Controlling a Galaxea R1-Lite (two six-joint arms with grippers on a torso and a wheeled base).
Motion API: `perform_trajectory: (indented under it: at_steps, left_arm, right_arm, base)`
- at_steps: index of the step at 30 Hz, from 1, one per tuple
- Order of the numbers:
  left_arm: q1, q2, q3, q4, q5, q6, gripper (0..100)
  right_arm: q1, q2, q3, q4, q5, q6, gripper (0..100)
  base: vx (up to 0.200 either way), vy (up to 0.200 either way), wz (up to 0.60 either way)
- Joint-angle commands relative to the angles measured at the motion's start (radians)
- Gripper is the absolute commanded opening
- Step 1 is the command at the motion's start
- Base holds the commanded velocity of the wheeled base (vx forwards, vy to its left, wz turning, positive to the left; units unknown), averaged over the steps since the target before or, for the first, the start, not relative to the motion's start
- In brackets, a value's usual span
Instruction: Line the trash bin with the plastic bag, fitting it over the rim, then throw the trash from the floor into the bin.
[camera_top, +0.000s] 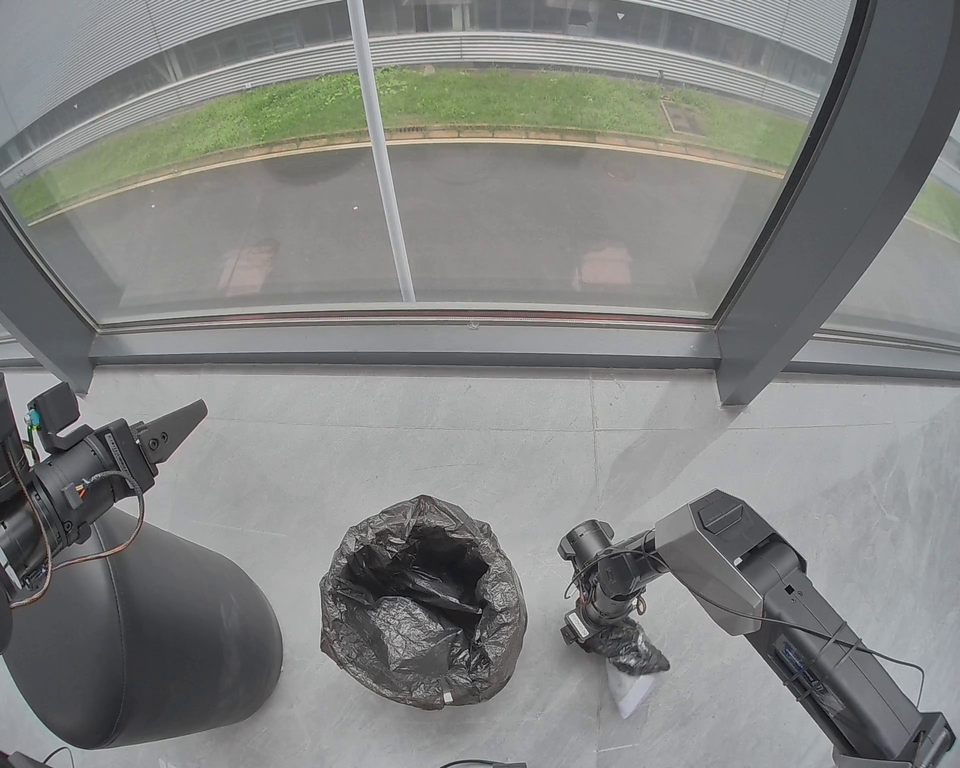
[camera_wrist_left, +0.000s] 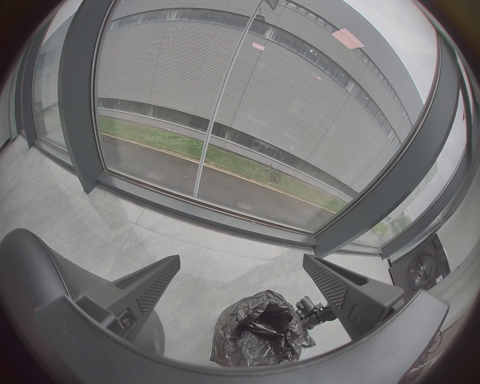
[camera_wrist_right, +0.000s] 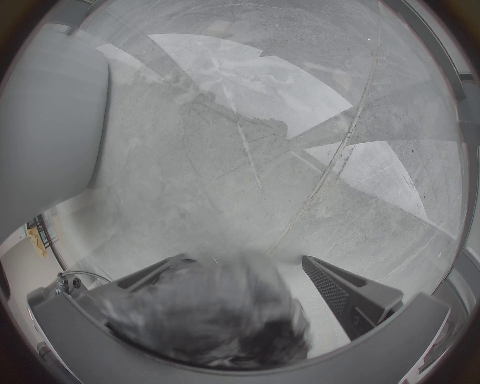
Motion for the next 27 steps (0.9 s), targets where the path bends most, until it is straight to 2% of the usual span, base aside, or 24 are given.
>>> perform_trajectory:
  at_steps: [1,16,27]
  left_arm:
    - [-0.004,-0.004,0.007,-0.001,0.000,0.000,100]
    - [-0.003,-0.003,0.012,-0.001,0.000,-0.002,100]
    - [-0.003,-0.003,0.010,-0.001,0.000,-0.002,100]
  right_arm:
    - [-0.024,0.009,0.000,-0.052,-0.024,0.002,100]
    - [-0.027,-0.064,0.000,-0.014,-0.041,0.002,100]
    - [0.011,-0.138,0.000,0.224,-0.027,0.011,100]
  base:
    - [0.000,0.000,0.00]
    - [0.000,0.000,0.00]
    - [0.000,0.000,0.00]
